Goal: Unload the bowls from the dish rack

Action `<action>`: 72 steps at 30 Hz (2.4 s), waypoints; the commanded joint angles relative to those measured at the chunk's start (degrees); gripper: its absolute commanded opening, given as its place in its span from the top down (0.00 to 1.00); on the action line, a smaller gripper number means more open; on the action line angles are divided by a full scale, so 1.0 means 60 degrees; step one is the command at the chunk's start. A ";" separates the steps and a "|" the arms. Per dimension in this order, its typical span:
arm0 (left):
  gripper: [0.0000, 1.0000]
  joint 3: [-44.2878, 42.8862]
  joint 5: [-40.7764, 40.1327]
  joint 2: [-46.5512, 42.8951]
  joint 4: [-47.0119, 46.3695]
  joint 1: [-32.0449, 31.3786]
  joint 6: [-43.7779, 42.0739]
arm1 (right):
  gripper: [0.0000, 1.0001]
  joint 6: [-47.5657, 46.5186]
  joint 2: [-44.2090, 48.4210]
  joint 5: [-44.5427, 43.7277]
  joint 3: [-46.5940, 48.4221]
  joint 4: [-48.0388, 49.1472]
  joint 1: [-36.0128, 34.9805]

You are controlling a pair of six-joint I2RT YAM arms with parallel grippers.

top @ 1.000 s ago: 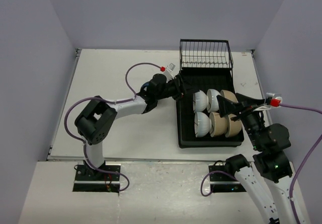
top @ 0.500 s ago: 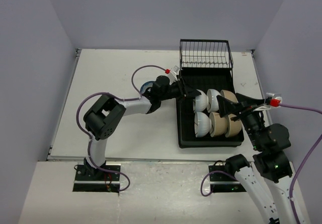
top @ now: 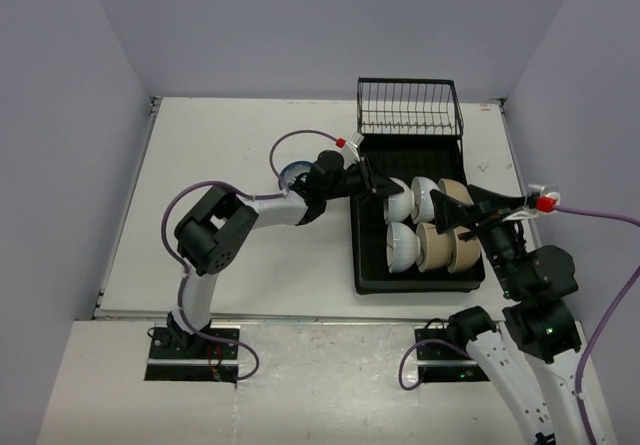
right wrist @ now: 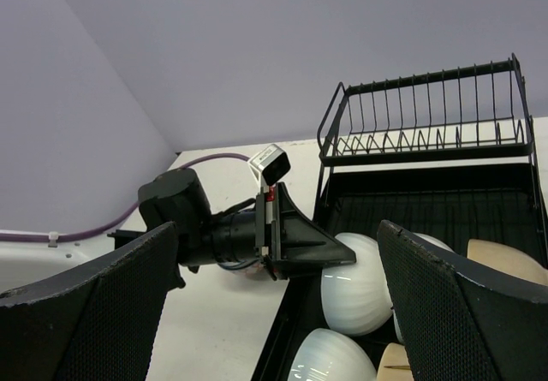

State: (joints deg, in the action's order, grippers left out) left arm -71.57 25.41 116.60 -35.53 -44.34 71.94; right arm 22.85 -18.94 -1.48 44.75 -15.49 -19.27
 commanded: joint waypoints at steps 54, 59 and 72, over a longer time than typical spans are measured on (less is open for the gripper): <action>1.00 0.0986 0.0555 0.0986 -0.9135 0.0256 0.3390 | 0.01 -0.0293 -0.0051 0.0216 -0.0003 0.0105 0.0003; 1.00 0.0898 0.0599 0.1280 -0.9518 0.0270 0.3625 | 0.01 -0.0293 -0.0081 0.0202 -0.0017 0.0120 0.0003; 1.00 0.0431 0.0731 0.1850 -1.0206 0.0373 0.4225 | 0.01 -0.0278 -0.0227 0.0407 -0.0003 0.0179 0.0003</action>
State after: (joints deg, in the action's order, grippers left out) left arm -64.90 28.97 126.52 -70.81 -42.48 94.21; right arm 22.00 -19.18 -0.25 44.73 -15.62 -19.27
